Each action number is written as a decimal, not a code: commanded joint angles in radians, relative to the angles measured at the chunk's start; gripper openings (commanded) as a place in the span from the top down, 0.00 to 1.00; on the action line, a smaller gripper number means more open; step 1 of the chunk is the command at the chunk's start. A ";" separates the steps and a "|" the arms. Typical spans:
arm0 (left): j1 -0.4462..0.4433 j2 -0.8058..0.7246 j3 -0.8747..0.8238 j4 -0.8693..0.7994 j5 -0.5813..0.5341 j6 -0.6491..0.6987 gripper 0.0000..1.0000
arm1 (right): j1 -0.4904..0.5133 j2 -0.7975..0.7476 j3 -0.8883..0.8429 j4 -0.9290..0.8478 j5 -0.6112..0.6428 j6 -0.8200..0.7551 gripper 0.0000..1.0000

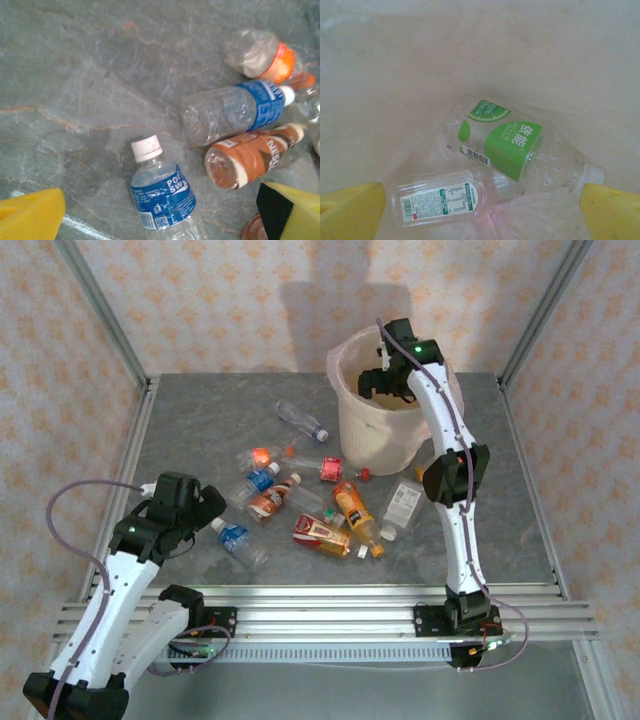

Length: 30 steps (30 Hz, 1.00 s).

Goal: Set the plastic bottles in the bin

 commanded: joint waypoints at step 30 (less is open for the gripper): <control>0.007 0.252 -0.267 0.332 0.268 -0.124 0.00 | 0.080 -0.579 -0.322 0.149 0.018 0.091 0.01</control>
